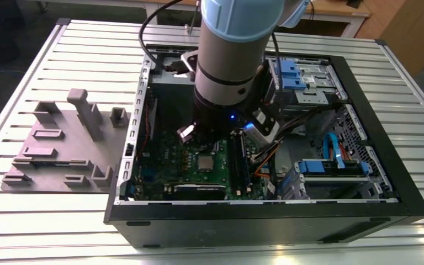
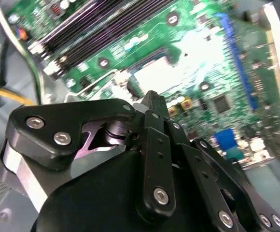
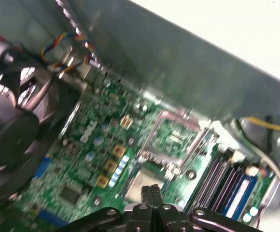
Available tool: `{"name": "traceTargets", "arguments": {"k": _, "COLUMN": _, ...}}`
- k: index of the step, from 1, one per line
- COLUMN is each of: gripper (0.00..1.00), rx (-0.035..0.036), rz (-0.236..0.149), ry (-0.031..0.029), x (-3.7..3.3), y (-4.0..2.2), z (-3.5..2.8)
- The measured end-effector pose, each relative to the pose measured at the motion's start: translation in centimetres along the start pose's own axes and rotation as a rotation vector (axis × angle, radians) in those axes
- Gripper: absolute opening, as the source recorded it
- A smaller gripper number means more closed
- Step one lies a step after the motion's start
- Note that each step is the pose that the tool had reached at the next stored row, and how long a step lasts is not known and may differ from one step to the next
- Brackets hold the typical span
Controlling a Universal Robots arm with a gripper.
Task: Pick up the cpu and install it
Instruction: 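Close the cpu cover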
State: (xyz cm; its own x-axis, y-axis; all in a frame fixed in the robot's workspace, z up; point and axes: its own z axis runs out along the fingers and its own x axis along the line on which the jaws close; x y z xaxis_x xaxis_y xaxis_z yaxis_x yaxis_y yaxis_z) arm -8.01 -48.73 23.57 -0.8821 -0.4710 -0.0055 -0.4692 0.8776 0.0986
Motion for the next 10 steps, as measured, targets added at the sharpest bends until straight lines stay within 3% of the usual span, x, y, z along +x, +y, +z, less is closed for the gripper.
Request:
{"name": "traceTargets", "arguments": {"k": 1, "gripper": 0.11, "rx": -0.0138, "rz": -0.004, "ry": -0.0071, "x": 0.0, "y": 0.0, "z": 0.01}}
{"name": "traceTargets", "arguments": {"k": 2, "gripper": 0.11, "rx": -0.0169, "rz": -0.009, "ry": -0.0082, "x": 0.0, "y": 0.0, "z": 0.06}}
{"name": "traceTargets", "arguments": {"k": 7, "gripper": 0.11, "rx": -0.017, "rz": -0.011, "ry": -0.0078, "x": -0.03, "y": -0.02, "z": 0.08}}
{"name": "traceTargets", "arguments": {"k": 10, "gripper": 0.11, "rx": -0.017, "rz": -0.011, "ry": -0.008, "x": -0.41, "y": -0.15, "z": 0.14}}
